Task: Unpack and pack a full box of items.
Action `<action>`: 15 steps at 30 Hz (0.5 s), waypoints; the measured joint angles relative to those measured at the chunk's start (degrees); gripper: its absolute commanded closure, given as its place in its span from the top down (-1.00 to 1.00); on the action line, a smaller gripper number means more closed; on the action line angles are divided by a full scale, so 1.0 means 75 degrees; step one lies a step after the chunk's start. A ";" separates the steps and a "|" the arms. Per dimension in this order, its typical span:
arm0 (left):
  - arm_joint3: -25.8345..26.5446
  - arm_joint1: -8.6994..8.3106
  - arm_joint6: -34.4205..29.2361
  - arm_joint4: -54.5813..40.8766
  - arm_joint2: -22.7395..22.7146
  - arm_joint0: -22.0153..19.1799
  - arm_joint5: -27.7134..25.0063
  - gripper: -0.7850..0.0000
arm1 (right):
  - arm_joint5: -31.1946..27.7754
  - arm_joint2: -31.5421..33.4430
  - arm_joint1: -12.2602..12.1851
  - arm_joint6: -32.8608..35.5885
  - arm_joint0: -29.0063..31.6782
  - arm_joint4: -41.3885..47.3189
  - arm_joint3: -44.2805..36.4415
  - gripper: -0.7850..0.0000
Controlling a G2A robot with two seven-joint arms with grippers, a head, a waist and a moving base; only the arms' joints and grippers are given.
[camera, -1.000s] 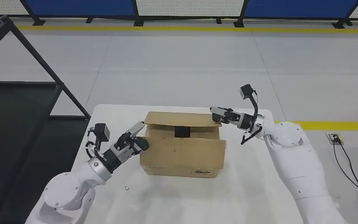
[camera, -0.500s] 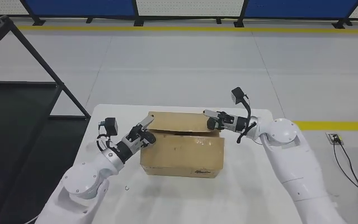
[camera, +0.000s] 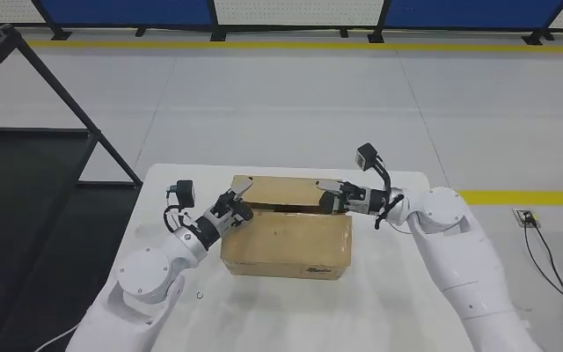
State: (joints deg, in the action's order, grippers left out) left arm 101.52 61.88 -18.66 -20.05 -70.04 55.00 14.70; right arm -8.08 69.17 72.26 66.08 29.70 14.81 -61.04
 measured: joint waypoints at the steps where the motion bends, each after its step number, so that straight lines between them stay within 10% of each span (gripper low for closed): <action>1: -0.0022 0.0013 0.0018 0.0020 0.0025 -0.0015 -0.0007 1.00 | 0.0015 0.0005 -0.0011 -0.0001 0.0019 0.0000 -0.0019 1.00; 15: -0.0203 0.0145 0.0150 0.0158 0.0229 -0.0191 0.0095 1.00 | -0.0147 0.0320 -0.0129 -0.0202 0.0580 0.0689 -0.0758 1.00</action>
State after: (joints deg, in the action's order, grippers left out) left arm 99.99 62.96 -17.53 -18.86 -68.32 53.57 15.41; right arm -9.18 71.57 71.29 64.57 34.05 19.98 -66.73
